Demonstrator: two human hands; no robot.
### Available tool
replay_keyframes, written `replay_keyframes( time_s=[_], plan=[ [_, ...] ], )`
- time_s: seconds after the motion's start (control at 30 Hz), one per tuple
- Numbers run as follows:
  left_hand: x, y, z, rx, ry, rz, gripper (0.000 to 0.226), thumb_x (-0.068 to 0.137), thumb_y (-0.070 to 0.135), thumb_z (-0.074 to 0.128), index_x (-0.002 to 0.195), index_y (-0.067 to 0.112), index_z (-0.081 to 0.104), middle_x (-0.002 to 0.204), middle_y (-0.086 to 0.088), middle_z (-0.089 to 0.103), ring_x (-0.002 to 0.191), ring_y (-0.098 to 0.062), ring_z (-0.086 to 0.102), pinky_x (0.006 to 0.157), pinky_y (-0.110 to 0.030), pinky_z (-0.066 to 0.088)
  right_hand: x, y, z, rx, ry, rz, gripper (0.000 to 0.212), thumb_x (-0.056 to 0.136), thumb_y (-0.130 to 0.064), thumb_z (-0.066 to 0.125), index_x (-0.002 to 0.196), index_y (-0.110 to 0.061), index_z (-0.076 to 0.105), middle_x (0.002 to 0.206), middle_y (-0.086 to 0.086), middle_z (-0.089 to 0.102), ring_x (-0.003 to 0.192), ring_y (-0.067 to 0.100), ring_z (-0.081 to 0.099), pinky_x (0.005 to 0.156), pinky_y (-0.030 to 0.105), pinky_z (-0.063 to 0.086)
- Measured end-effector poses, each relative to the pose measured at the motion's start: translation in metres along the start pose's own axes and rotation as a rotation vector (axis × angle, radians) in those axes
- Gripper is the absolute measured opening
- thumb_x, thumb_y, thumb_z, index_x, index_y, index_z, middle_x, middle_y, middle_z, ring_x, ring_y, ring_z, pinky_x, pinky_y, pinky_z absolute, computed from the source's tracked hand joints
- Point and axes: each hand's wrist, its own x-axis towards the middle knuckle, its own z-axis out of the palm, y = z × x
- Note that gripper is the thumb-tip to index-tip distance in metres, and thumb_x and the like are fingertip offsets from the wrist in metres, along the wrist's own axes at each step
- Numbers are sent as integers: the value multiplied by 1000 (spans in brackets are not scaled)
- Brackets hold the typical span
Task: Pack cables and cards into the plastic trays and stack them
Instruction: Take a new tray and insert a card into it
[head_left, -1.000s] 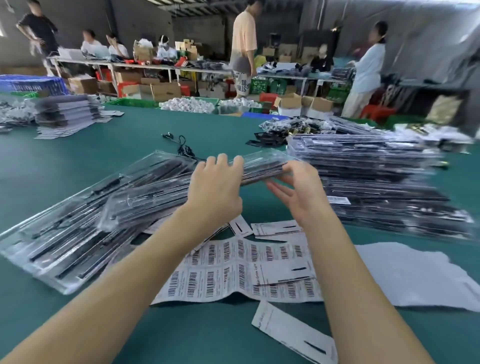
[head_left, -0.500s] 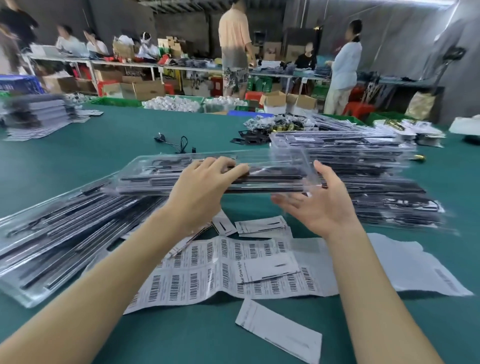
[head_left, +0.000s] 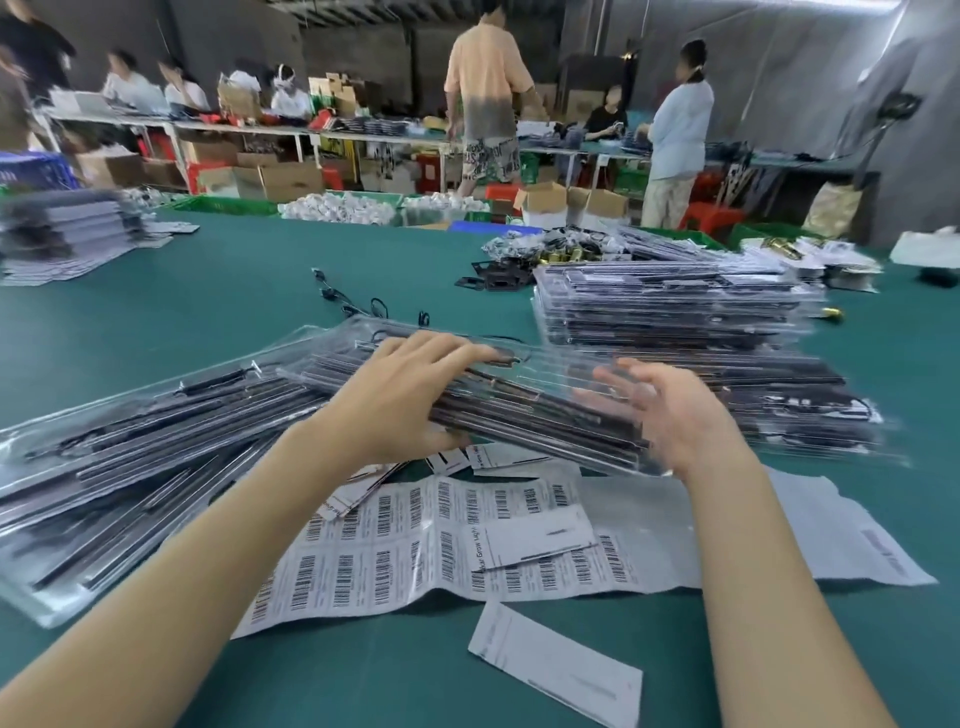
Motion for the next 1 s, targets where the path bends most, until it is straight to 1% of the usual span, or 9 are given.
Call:
replay_keyframes(
  time_s=[0.07,0.2,0.33,0.47,0.53,0.7,0.83,0.93,1.0],
  plan=[
    [-2,-13,-3,20,-41,-102,90,75,64,71,151,42,27,155,10,36,143,-15,28,119,-47,22,4,1,1,-104,116,-30,33,102,-13,44,135,-13,48,120,4,70,85,24,77,104,66,36],
    [-7,-36,-8,-31,-179,-282,100,64,78,71,148,45,27,157,9,29,144,-18,28,121,-54,22,10,-3,3,-211,201,-138,29,96,-13,62,125,-15,58,111,6,67,72,16,76,63,38,61],
    [-10,-41,-14,-96,-294,-353,109,53,100,54,146,50,27,159,14,29,140,-16,38,119,-53,28,16,0,0,-527,336,-233,21,88,-23,70,108,-17,67,106,0,67,82,17,72,74,36,61],
    [-12,-48,-23,-418,32,-519,96,70,101,23,130,36,58,139,8,58,113,-18,60,106,-50,43,11,1,7,-821,390,-294,14,87,-33,66,96,-23,70,94,-7,69,94,17,64,78,27,44],
    [-14,-59,-21,-276,227,-678,84,83,90,25,124,27,63,134,-5,61,118,-29,57,106,-57,40,7,-1,12,-913,393,-285,15,87,-35,63,98,-25,68,98,-4,70,98,20,62,84,31,49],
    [-22,-75,-2,-259,138,-899,77,89,78,41,135,18,52,128,-12,64,125,-37,53,106,-54,39,1,-8,26,-1078,347,-308,21,90,-34,62,105,-20,68,87,-6,65,88,17,61,84,34,51],
    [-22,-75,2,-311,230,-834,60,84,76,43,107,23,58,97,4,68,106,-32,62,99,-51,47,14,-6,59,-1433,309,-340,37,99,-49,49,99,-19,71,78,-4,66,84,19,61,120,56,24],
    [-25,-77,6,-342,258,-783,54,82,74,41,90,24,58,85,10,65,91,-25,65,92,-46,52,41,-13,99,-1416,115,-320,52,101,-53,39,97,-9,69,84,5,64,75,21,58,91,38,50],
    [-24,-78,7,-318,207,-769,55,84,77,39,89,26,59,92,7,68,94,-24,64,97,-50,50,59,-15,124,-1389,-21,-250,46,101,-50,38,92,-10,60,89,9,54,76,25,52,73,31,43]
  ],
)
